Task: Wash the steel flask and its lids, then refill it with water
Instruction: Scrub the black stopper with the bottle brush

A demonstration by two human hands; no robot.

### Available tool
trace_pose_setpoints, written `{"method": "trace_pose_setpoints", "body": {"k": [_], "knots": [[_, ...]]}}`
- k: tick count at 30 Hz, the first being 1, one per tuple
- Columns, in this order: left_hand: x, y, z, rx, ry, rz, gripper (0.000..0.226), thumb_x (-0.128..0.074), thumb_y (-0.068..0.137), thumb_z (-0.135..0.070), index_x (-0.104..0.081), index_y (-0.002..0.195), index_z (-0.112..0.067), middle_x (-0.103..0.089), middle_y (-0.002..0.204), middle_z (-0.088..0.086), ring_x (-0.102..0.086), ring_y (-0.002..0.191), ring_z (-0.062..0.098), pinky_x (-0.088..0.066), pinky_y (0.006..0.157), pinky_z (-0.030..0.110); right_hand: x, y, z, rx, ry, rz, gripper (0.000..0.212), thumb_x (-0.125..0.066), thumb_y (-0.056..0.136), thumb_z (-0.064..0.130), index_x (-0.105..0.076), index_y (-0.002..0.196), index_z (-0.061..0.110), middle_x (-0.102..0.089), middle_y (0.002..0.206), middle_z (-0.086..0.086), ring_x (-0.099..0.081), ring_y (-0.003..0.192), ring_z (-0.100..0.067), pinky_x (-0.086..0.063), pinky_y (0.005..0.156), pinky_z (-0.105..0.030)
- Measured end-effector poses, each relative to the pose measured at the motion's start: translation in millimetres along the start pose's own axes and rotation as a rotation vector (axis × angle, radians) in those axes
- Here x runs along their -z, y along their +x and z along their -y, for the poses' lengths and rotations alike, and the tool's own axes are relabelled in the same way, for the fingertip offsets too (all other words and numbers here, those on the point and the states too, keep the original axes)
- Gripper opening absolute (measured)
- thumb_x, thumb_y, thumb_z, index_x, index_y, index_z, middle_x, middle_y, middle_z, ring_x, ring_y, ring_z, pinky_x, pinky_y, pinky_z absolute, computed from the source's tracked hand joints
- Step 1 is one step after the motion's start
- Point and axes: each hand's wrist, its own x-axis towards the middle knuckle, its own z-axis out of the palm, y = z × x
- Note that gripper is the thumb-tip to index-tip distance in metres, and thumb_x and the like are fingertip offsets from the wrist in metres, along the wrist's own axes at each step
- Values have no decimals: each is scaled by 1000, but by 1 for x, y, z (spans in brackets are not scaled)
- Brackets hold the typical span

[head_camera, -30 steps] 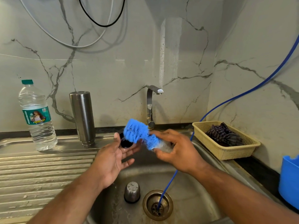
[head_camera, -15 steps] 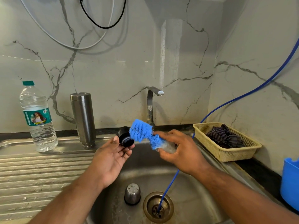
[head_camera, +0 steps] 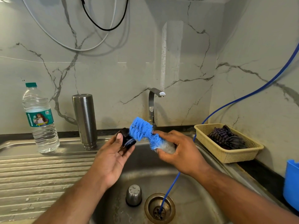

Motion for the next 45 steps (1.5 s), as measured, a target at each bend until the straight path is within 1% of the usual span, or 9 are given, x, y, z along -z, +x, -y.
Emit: {"method": "trace_pose_setpoints", "body": {"k": [11,16,22,27,31,35,37,40,45], "knots": [[1,4,4,-10,112,85,54,-69,81,-16,-60,133,-2,-72,125,15,-68,120,26,-57,96,41,-3,0,-2,-29,55,21,59,-78,87,35,-55,140,48,-59,109,16,-61,94,-5,-57,79,-26],[11,8,3,-44,257,156,110,-104,43,-31,-53,139,-10,-73,122,15,-70,115,26,-57,96,38,1,3,-5,-69,109,-28,60,-80,84,34,-60,139,43,-62,103,12,-63,89,-5,-50,71,-17],[11,4,11,-168,635,219,55,-79,75,-17,-65,129,-16,-75,121,2,-67,120,15,-47,108,37,-1,2,1,20,146,45,57,-81,82,32,-63,135,44,-63,104,14,-64,92,-6,-50,73,-15],[13,4,9,-109,591,225,78,-97,58,-44,-67,126,-20,-75,121,2,-69,116,14,-56,90,26,-1,2,0,-11,122,13,62,-76,78,44,-62,138,40,-64,105,13,-64,92,-5,-51,72,-20],[15,6,10,-118,556,227,61,-88,72,-27,-65,128,-17,-74,122,4,-68,118,16,-55,97,31,1,4,2,-12,23,-17,66,-68,74,56,-58,139,47,-63,101,14,-63,87,-7,-57,74,-36],[13,5,10,-120,541,236,53,-76,76,-13,-65,127,-14,-75,121,3,-68,117,14,-55,94,26,5,2,3,66,59,53,61,-72,78,47,-63,137,40,-62,101,16,-63,88,-5,-51,71,-22],[17,8,10,-125,544,257,66,-90,68,-26,-65,128,-16,-74,122,2,-68,118,13,-57,87,19,3,3,5,49,28,30,62,-70,76,50,-62,137,43,-62,101,16,-64,88,-6,-55,74,-29],[19,10,9,-118,555,275,100,-103,40,-44,-65,129,-18,-74,124,3,-67,119,13,-56,90,19,5,4,1,-48,-19,-33,70,-62,73,60,-58,141,43,-61,99,14,-62,85,-6,-57,74,-38],[17,10,12,-114,549,283,76,-97,60,-27,-66,129,-20,-73,125,2,-65,123,14,-48,107,33,6,4,4,-19,-58,-3,70,-60,74,60,-57,141,44,-60,101,15,-61,86,-5,-56,73,-33]]}}
